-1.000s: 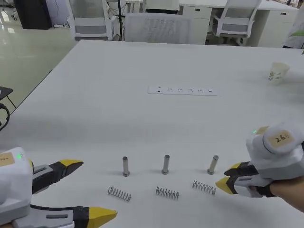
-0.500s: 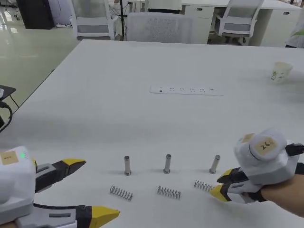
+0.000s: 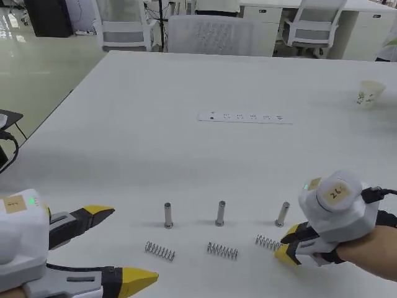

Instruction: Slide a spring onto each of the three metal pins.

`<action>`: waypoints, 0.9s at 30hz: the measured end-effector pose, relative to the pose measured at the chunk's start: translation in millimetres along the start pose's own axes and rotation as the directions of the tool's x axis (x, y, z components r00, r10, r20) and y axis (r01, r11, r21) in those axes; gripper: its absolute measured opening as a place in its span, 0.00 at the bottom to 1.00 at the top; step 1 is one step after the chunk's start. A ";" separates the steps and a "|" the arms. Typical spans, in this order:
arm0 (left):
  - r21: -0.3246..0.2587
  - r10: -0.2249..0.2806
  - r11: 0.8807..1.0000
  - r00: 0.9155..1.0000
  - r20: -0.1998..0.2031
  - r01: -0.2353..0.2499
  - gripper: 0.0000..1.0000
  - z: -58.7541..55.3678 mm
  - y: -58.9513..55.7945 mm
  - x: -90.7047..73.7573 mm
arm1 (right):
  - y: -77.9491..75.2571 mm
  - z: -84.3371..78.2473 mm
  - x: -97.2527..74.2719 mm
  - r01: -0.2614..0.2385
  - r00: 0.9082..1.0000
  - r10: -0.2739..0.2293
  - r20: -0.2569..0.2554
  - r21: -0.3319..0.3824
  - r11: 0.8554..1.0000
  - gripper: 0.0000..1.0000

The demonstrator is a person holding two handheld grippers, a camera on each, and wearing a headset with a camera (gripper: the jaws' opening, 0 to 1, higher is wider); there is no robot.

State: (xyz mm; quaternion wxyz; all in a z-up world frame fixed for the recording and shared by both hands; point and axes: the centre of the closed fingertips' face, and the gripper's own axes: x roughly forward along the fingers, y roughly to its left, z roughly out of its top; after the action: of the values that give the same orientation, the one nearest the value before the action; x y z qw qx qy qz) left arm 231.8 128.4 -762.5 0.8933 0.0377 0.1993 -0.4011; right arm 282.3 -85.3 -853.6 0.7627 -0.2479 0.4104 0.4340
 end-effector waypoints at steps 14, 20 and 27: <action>-0.003 -0.004 1.000 1.000 0.002 0.004 0.81 -0.2 -0.5 0.3 | 0.5 -2.6 2.9 -0.007 1.000 0.007 -0.027 -0.020 1.000 0.09; -0.002 -0.010 1.000 1.000 0.001 0.010 0.80 -0.6 -2.1 0.8 | 0.3 -2.4 3.2 -0.005 1.000 0.004 -0.029 -0.022 1.000 0.08; -0.003 -0.020 1.000 1.000 -0.004 0.020 0.79 -2.2 -4.2 0.6 | 0.9 -1.2 0.6 -0.006 1.000 0.005 -0.025 -0.022 1.000 0.08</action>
State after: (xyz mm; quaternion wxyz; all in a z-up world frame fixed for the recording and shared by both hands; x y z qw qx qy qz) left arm 228.4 125.7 -764.4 0.8889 0.0354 0.2022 -0.4095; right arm 281.2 -85.5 -854.8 0.7535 -0.2605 0.4158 0.4376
